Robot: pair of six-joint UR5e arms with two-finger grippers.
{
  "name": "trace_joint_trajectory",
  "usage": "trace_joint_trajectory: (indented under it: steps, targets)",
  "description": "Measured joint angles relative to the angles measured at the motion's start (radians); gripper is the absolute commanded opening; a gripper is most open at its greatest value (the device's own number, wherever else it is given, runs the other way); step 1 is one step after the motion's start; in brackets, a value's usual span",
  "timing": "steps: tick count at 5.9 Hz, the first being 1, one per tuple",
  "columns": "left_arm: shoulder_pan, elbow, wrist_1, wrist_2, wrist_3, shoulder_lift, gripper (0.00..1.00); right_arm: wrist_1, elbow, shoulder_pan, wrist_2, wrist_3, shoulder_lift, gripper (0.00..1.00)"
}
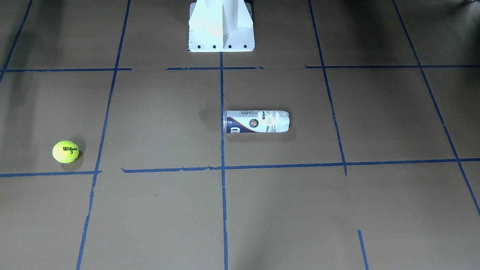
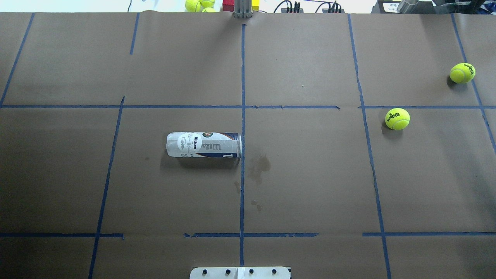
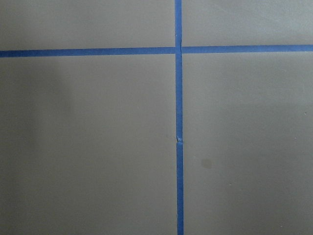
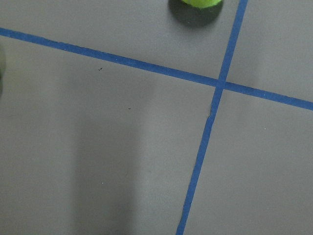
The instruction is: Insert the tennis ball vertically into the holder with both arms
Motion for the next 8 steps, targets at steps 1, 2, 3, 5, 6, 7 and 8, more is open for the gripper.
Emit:
trace_joint_trajectory:
  steps: [1,2,3,5,6,7,8]
  targets:
    - [0.002,-0.006,-0.001,0.004,0.008,0.006,1.0,0.0,0.0,0.0,0.0,0.0,0.0,1.0]
    - [0.003,-0.015,-0.004,0.013,0.02,0.015,1.0,0.0,0.0,0.0,0.0,0.0,0.0,1.0]
    - [0.003,-0.022,-0.007,0.016,0.024,0.02,1.0,0.0,0.0,0.0,0.0,0.0,0.0,1.0]
    - [0.004,-0.025,-0.014,0.024,0.023,0.021,1.0,0.0,0.001,0.0,0.0,0.002,0.002,1.0]
    - [0.004,-0.026,-0.02,0.022,0.022,0.02,1.0,0.0,0.003,0.0,0.001,0.002,0.004,1.0]
    - [0.004,-0.027,-0.022,0.021,0.022,0.017,1.0,0.0,0.002,0.0,0.001,0.003,0.004,1.0]
    - [0.005,-0.028,-0.028,0.02,0.026,0.016,1.0,0.0,0.0,0.0,0.002,0.003,0.005,1.0]
